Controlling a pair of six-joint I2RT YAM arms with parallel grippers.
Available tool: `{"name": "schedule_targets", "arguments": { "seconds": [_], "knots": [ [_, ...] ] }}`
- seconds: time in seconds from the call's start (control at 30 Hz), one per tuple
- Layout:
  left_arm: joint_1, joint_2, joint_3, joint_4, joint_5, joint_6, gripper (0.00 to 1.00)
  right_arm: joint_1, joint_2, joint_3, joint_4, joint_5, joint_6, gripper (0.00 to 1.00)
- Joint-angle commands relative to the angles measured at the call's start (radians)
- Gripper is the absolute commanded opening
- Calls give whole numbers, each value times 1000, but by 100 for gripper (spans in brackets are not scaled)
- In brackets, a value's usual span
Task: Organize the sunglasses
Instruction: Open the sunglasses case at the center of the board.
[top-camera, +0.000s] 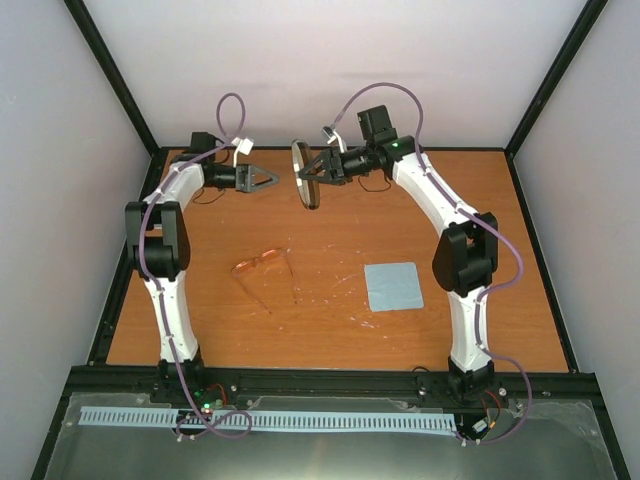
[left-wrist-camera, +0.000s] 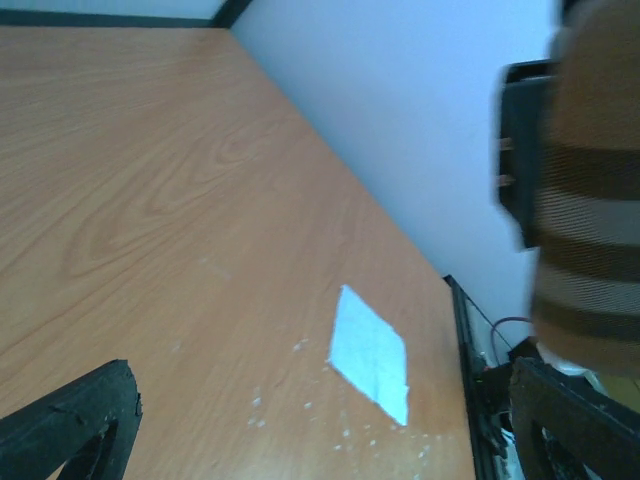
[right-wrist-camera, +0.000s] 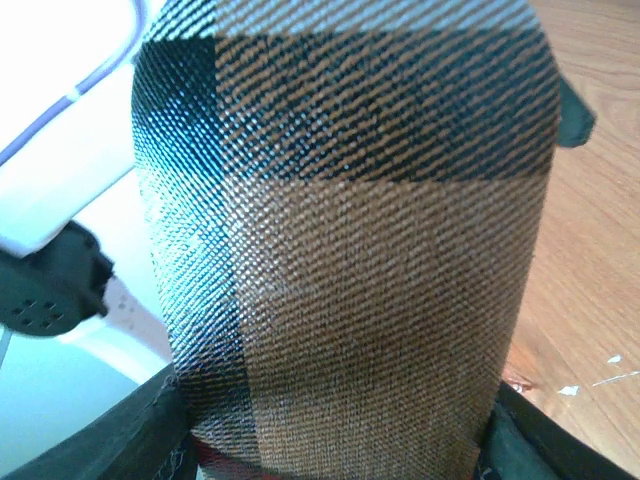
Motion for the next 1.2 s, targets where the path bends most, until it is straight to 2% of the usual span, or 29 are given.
{"name": "schedule_targets", "arguments": {
  "seconds": [0.0,0.13,0.27,0.6,0.8,1.17],
  "knots": [
    [-91,-134,-2,29,128,-25,100,12,46,17,85,50,54,17],
    [-136,-186,-72,120,143,-98,99,23,83,76,79,72,57,13],
    [-156,-193,-87,116,140,-90,99,29,96,95,80,72,59,13],
    [-170,-156,-79,130,-23,-55,100,35,62,97,111,21,71,13],
    [-153,-112,-58,68,-72,21,100,22,36,93,102,13,68,13],
    [-68,-30,-12,57,-51,22,99,20,4,90,102,-89,61,11]
  ]
}}
